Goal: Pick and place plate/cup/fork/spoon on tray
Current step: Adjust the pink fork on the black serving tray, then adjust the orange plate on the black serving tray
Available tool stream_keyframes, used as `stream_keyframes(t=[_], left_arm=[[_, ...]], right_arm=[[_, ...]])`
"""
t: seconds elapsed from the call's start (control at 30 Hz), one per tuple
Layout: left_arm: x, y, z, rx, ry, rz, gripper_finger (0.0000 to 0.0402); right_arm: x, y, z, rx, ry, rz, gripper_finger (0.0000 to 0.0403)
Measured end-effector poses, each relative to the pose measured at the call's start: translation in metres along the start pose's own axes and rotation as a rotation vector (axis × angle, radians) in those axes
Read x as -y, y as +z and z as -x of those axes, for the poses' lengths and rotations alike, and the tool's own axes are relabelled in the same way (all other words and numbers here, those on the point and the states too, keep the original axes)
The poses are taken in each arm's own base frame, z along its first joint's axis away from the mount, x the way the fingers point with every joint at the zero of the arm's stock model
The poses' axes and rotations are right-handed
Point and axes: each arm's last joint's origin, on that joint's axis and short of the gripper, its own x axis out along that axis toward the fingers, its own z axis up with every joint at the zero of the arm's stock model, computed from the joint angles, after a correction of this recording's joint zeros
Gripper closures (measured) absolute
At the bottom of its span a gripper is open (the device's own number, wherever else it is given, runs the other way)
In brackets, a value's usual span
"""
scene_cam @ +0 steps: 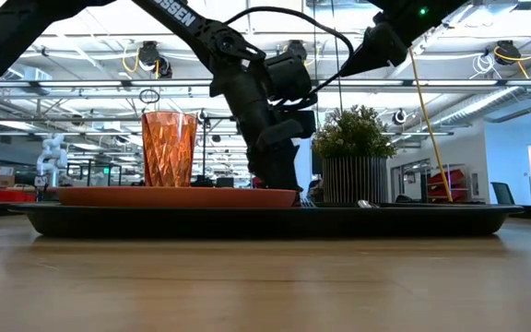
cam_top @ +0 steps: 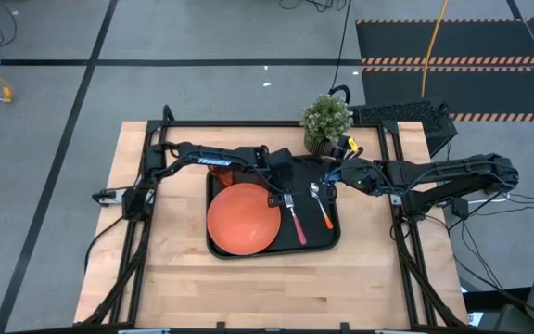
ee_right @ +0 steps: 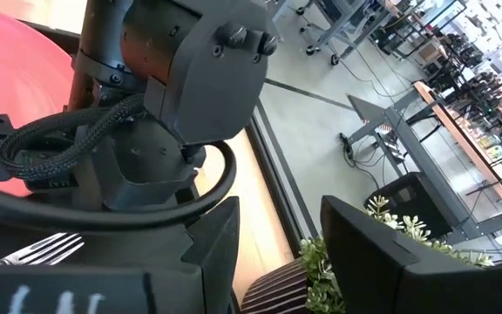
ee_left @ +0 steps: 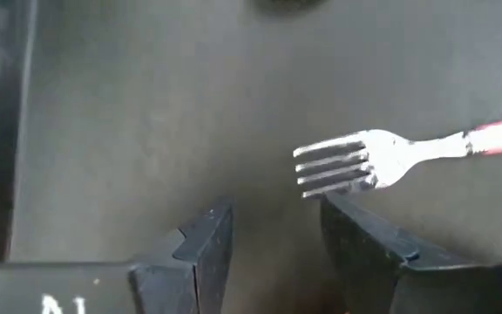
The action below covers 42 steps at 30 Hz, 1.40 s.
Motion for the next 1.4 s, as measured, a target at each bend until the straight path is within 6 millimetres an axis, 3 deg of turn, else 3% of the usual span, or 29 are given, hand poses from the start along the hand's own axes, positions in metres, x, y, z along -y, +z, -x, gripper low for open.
stream_keyframes(t=[0.47, 0.67, 0.93, 1.17, 1.3, 1.4], left_arm=[[0.000, 0.013, 0.001, 0.132, 0.005, -0.009, 0.0229], [0.002, 0.006, 0.006, 0.058, -0.028, -0.010, 0.0229], [0.034, 0.000, 0.016, -0.051, -0.055, -0.182, 0.0229], [0.068, 0.008, 0.055, -0.209, 0.200, -0.467, 0.0229], [0.073, 0.015, 0.075, -0.174, 0.214, -0.446, 0.0229], [0.070, 0.010, 0.074, -0.196, 0.118, -0.363, 0.0229]], right_arm=[[0.000, 0.000, 0.000, 0.000, 0.000, 0.001, 0.0245], [0.000, 0.000, 0.000, -0.001, 0.000, 0.001, 0.0245], [0.000, 0.000, 0.000, -0.003, 0.000, 0.006, 0.0245], [0.000, 0.000, 0.000, -0.004, 0.001, 0.007, 0.0245], [0.000, -0.001, 0.000, -0.008, 0.002, 0.009, 0.0245], [-0.001, -0.002, 0.000, -0.015, 0.004, 0.014, 0.0245]])
